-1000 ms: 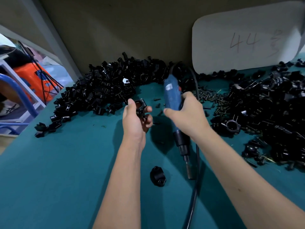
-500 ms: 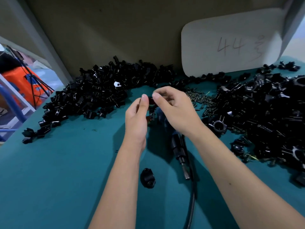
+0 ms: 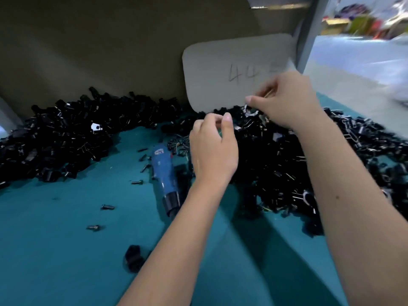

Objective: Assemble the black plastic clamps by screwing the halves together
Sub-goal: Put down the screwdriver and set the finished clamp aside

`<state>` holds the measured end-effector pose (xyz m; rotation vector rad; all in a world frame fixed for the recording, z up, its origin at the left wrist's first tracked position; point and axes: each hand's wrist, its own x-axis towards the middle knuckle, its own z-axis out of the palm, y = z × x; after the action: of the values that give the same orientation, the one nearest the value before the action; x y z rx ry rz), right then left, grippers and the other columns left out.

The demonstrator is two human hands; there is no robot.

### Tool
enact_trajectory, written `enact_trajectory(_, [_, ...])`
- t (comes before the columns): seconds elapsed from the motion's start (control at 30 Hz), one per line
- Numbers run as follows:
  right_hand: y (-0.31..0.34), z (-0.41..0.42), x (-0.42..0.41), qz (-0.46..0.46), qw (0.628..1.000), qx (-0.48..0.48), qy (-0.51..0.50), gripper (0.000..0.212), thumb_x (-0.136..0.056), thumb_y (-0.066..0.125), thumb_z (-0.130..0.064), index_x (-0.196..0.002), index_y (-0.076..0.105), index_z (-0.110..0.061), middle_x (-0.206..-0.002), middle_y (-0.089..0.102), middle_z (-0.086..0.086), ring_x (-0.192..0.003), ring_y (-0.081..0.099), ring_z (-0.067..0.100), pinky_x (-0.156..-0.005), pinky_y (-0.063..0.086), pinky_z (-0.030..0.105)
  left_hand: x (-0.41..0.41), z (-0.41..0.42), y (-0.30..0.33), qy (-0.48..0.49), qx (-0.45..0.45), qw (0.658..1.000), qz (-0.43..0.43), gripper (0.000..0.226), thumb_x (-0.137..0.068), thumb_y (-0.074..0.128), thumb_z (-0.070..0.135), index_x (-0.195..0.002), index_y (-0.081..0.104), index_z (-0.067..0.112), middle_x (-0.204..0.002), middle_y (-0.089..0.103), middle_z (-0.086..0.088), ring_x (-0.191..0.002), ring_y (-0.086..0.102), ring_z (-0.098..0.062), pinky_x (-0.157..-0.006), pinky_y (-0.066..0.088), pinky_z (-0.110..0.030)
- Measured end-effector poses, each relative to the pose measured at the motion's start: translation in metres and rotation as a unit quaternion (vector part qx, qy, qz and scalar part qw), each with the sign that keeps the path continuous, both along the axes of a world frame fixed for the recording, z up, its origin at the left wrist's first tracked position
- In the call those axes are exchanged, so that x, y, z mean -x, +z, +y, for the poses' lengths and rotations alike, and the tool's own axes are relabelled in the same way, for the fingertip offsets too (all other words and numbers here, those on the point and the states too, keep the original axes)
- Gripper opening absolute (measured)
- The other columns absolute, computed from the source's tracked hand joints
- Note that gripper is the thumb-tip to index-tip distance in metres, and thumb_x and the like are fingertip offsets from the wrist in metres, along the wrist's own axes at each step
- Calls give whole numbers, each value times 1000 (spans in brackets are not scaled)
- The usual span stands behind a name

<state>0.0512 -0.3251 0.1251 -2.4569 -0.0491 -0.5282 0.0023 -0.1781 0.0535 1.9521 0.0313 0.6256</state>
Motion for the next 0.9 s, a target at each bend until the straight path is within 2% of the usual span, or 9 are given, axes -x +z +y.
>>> enact_trajectory(0.13, [10, -38, -15, 38, 990, 104, -86, 18, -82, 84, -36, -85, 80, -18, -84, 74, 10, -91, 69, 31, -81, 54, 35, -12, -34, 8, -52, -39, 998, 11, 40, -108, 44, 38, -70, 42, 27, -95, 59, -8, -96, 51, -23, -88, 43, -42])
enact_trajectory(0.3, [11, -47, -27, 129, 975, 168, -67, 37, -87, 80, -44, -96, 79, -8, -95, 72, 17, -99, 66, 37, -85, 53, 36, -27, -37, 2, -56, -66, 995, 42, 43, -107, 43, 38, -66, 41, 26, -97, 60, -10, -97, 53, -26, -89, 45, -45])
enact_trajectory(0.4, [17, -43, -34, 94, 984, 134, -71, 16, -83, 84, -32, -75, 74, -24, -84, 71, 6, -92, 67, 29, -80, 50, 31, -34, -24, -9, -43, -78, 994, 71, 33, -105, 48, 37, -78, 58, 23, -100, 59, -4, -101, 56, -26, -91, 46, -41])
enact_trajectory(0.47, [21, -29, -48, 55, 991, 101, -71, 14, -85, 79, -26, -73, 73, -21, -82, 71, 5, -88, 68, 28, -78, 52, 31, -38, -14, -16, -49, -92, 991, 89, 27, -104, 50, 33, -85, 64, 20, -100, 64, -4, -102, 59, -28, -91, 49, -43])
enact_trajectory(0.6, [18, 9, -88, 125, 981, 149, -10, 19, -89, 71, -24, -97, 78, -8, -90, 77, 11, -87, 74, 27, -81, 63, 39, -48, 0, -23, -74, -208, 967, 127, 24, -102, 49, 26, -89, 66, 15, -100, 67, -11, -106, 58, -36, -90, 49, -44])
enact_trajectory(0.67, [11, 30, -107, 173, 959, 221, 34, 20, -91, 67, -16, -103, 77, -5, -95, 77, 14, -82, 74, 29, -77, 65, 44, -57, 10, -23, -61, -268, 950, 146, 20, -96, 51, 20, -97, 69, 12, -107, 65, -13, -111, 52, -37, -91, 47, -42])
enact_trajectory(0.77, [-9, 59, -130, 226, 922, 296, 103, 22, -94, 66, -15, -110, 76, -4, -105, 76, 18, -88, 75, 35, -76, 65, 49, -77, 27, -20, -20, -328, 927, 178, 27, -91, 55, 22, -111, 69, 9, -118, 59, -17, -118, 44, -39, -90, 44, -41])
enact_trajectory(0.83, [-26, 79, -145, 244, 898, 341, 136, 29, -96, 65, -16, -123, 70, -6, -120, 71, 17, -103, 71, 37, -89, 62, 48, -91, 37, -18, 10, -367, 909, 196, 30, -90, 58, 27, -113, 67, 8, -123, 56, -20, -122, 42, -40, -93, 44, -42])
enact_trajectory(0.9, [-43, 96, -160, 239, 877, 386, 160, 42, -97, 58, -12, -139, 60, -13, -137, 63, 13, -120, 63, 33, -102, 54, 40, -105, 46, -16, 38, -407, 887, 215, 37, -90, 61, 32, -118, 65, 9, -131, 52, -20, -128, 39, -41, -96, 43, -43])
